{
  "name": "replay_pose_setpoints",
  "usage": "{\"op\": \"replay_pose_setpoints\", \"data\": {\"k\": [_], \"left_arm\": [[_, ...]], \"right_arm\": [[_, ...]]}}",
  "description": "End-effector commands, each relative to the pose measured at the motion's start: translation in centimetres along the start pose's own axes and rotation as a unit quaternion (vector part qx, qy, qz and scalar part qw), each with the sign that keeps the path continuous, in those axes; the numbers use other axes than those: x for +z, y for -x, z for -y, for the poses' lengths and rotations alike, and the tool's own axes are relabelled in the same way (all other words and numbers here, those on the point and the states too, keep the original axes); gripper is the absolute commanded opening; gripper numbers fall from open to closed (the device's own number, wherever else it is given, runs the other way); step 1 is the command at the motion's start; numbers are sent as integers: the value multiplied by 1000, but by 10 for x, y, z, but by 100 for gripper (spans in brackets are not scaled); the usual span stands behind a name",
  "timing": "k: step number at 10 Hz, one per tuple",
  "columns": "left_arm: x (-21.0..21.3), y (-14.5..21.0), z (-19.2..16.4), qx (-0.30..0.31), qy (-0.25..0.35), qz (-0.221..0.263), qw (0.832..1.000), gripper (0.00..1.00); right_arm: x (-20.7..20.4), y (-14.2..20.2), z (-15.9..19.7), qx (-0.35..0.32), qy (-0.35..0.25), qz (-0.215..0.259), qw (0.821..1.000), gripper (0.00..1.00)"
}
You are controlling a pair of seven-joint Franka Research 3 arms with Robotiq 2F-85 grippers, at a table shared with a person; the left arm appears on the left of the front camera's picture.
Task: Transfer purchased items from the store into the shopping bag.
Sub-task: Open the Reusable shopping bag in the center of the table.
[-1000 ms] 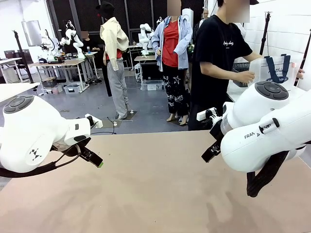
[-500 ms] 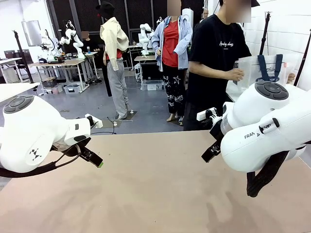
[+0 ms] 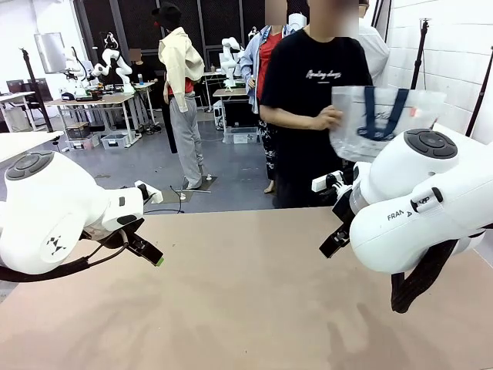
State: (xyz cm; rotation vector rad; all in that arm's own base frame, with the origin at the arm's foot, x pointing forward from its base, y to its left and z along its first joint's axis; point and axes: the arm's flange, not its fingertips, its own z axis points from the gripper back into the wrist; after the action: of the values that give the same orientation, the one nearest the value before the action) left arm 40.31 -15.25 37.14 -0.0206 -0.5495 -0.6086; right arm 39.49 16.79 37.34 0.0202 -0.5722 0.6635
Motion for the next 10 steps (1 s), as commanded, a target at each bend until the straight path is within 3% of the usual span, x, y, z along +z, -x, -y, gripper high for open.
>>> {"op": "replay_pose_setpoints", "data": {"k": [1,10], "left_arm": [[0,0,-1,1,0,0,1000,100],[0,0,-1,1,0,0,1000,100]], "right_arm": [[0,0,0,0,0,0,1000,100],[0,0,0,0,0,0,1000,100]]}}
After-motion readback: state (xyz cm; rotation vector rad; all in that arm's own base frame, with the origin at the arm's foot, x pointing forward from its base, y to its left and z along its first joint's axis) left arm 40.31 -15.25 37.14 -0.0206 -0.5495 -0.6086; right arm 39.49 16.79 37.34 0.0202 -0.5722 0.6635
